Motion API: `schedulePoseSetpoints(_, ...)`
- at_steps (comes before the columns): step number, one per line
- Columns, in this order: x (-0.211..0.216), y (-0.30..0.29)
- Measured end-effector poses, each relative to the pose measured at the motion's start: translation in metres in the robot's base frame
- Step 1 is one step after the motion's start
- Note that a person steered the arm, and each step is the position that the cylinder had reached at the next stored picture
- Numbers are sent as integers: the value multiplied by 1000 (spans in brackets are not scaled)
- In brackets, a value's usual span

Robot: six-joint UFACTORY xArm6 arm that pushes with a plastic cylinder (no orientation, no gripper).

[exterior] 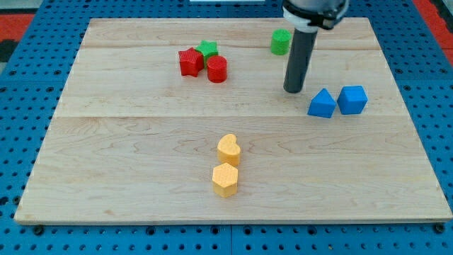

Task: Place green circle at the top center of the board

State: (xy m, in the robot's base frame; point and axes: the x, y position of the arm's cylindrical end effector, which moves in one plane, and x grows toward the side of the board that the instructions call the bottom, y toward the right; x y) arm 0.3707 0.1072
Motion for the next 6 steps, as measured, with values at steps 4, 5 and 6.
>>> schedulePoseSetpoints(4, -82, 22)
schedulePoseSetpoints(5, -91, 19)
schedulePoseSetpoints(6, -104, 3)
